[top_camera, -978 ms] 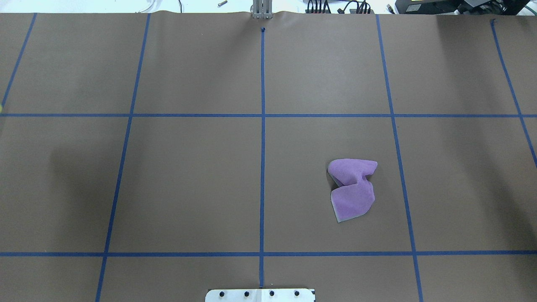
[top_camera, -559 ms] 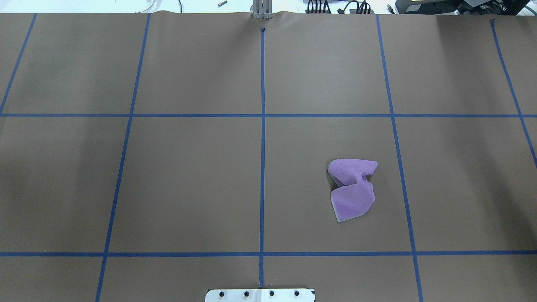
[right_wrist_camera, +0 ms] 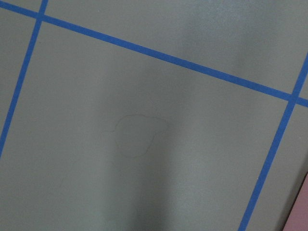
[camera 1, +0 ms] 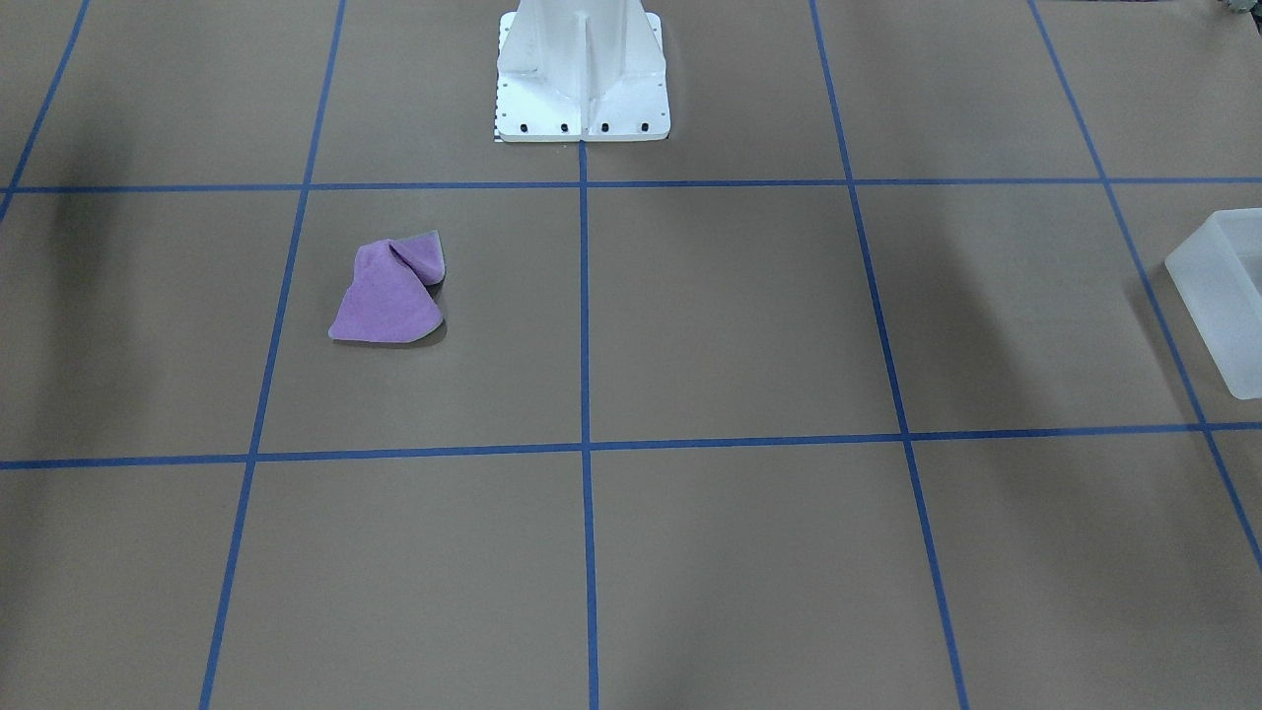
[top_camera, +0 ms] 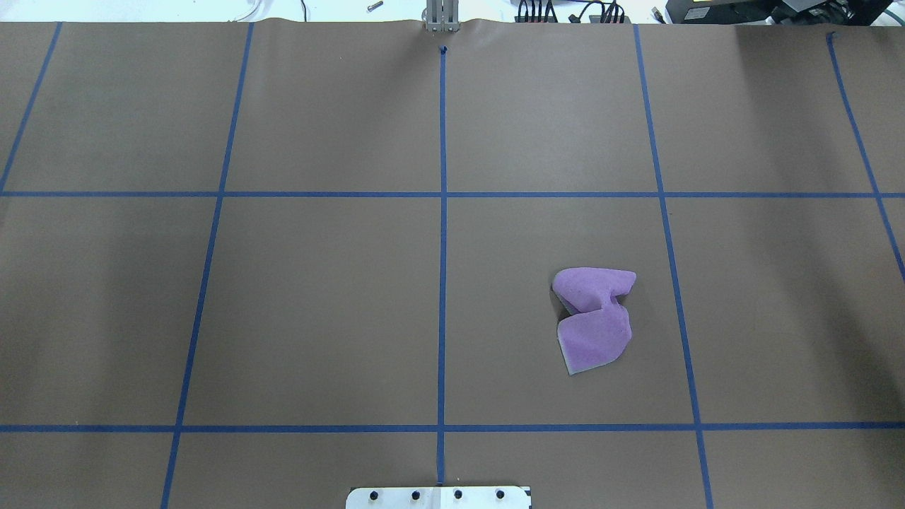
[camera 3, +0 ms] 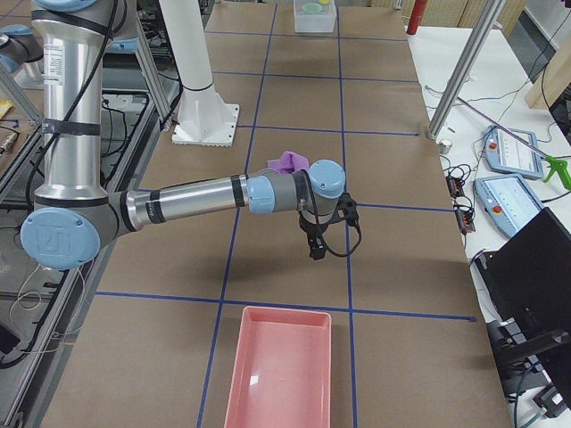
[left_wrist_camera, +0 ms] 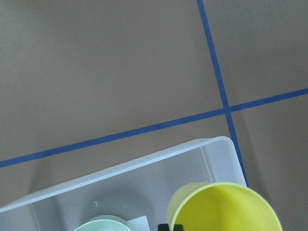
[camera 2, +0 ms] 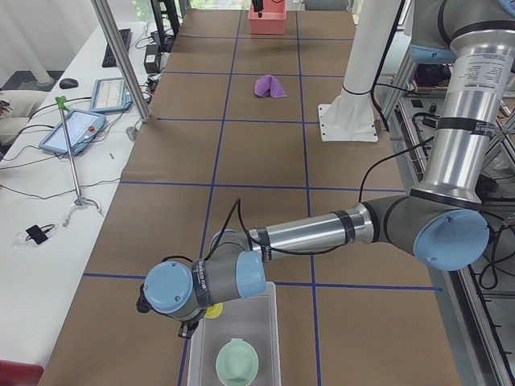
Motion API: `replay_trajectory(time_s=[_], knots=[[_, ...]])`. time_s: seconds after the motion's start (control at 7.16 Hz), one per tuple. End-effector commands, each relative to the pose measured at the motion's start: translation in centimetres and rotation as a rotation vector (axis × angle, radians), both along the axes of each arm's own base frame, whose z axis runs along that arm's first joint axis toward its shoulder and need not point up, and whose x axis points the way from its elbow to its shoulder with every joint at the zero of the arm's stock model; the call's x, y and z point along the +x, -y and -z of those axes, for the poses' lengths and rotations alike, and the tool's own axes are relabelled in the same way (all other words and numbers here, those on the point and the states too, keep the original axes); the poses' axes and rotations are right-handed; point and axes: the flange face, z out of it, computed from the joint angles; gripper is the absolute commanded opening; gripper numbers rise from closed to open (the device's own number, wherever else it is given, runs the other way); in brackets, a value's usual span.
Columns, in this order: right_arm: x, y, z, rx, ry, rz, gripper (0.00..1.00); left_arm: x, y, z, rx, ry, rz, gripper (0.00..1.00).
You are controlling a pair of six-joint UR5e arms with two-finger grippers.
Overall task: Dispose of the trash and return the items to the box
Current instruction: 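Lift the yellow cup with the left gripper and carry it into the clear bin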
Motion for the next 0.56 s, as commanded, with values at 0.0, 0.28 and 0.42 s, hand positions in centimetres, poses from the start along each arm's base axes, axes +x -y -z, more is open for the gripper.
replay_trajectory(time_s=[0.0, 0.28, 0.42], knots=[[-0.1, 0.0, 0.0, 0.0, 0.0, 0.003, 1.0, 0.5, -1.4, -3.8, 0.003, -0.001, 0.0, 0.0], [-0.1, 0.0, 0.0, 0.0, 0.0, 0.002, 1.0, 3.5, -0.5, -4.1, 0.003, 0.007, 0.013, 0.0], [-0.2, 0.0, 0.0, 0.0, 0.0, 0.004, 1.0, 4.6, -0.3, -4.4, 0.005, 0.01, 0.022, 0.0]])
